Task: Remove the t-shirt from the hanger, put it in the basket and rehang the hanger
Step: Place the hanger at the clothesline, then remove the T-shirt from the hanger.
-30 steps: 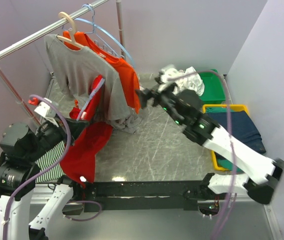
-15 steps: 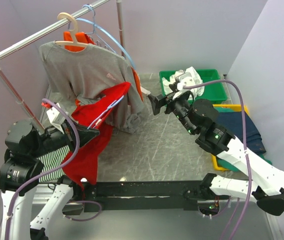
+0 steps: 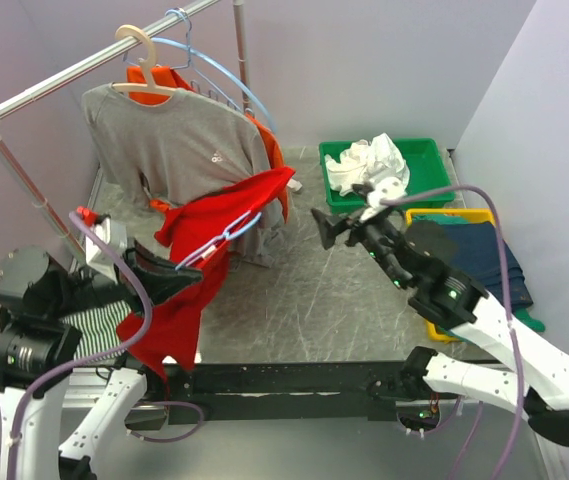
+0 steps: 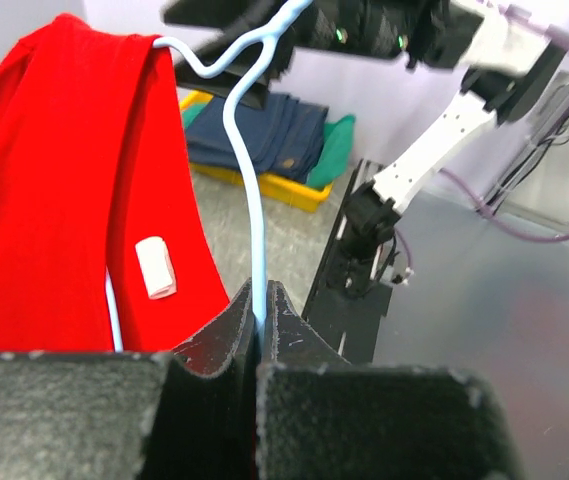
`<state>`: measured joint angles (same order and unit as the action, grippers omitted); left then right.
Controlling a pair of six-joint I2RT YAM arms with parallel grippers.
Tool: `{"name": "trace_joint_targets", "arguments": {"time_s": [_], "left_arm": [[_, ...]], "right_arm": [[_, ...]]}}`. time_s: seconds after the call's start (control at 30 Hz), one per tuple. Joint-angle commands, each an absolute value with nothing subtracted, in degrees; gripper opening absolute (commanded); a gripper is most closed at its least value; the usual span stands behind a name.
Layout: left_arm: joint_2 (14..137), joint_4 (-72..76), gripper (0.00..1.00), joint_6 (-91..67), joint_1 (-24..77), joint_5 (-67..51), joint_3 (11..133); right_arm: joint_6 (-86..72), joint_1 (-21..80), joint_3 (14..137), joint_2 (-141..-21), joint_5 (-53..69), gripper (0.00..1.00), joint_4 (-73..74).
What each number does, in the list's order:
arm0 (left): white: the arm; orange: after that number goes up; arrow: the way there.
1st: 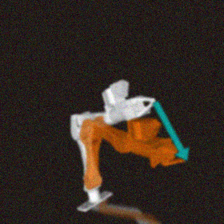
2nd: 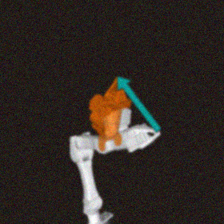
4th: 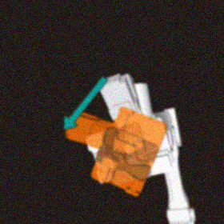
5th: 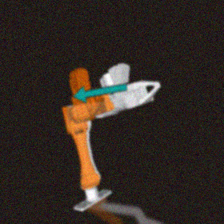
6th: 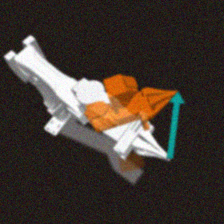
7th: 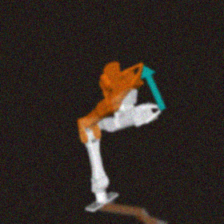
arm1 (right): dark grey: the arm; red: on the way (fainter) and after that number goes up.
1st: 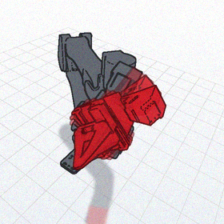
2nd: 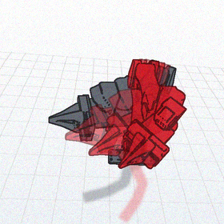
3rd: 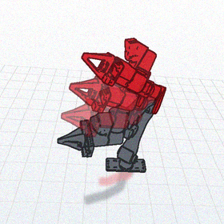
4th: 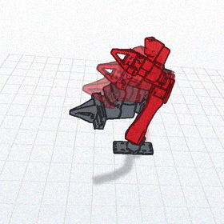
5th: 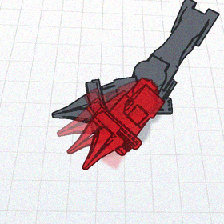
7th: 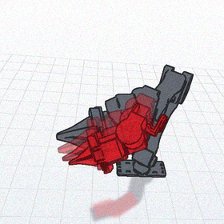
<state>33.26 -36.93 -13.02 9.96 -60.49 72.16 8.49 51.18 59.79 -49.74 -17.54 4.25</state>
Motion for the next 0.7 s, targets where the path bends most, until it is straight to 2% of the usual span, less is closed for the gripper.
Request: {"name": "trace_joint_targets", "arguments": {"time_s": [0.0,0.1,0.23,0.4,0.53,0.67], "left_arm": [[38.0,-19.6,0.01,-18.2,10.1,-66.6,78.3],[41.5,-7.6,0.01,-25.8,10.0,-67.2,80.8],[49.5,1.4,0.01,-34.2,10.1,-63.3,89.0],[58.9,1.6,0.01,-38.2,10.1,-57.6,100.1],[64.3,2.3,0.01,-38.8,10.2,-56.0,99.1],[66.2,4.2,0.01,-38.9,10.9,-61.9,95.6]], "right_arm": [[10.0,51.3,57.6,-43.7,-25.0,1.0,1.2],[10.9,51.3,56.6,-41.1,-27.4,1.0,0.8],[11.9,51.2,56.3,-39.5,-29.5,1.0,0.6],[11.6,51.2,55.2,-38.8,-29.4,1.0,0.2],[11.3,51.3,55.0,-38.6,-28.7,1.0,0.1],[11.3,51.2,55.6,-38.3,-29.1,1.0,1.6]]}}
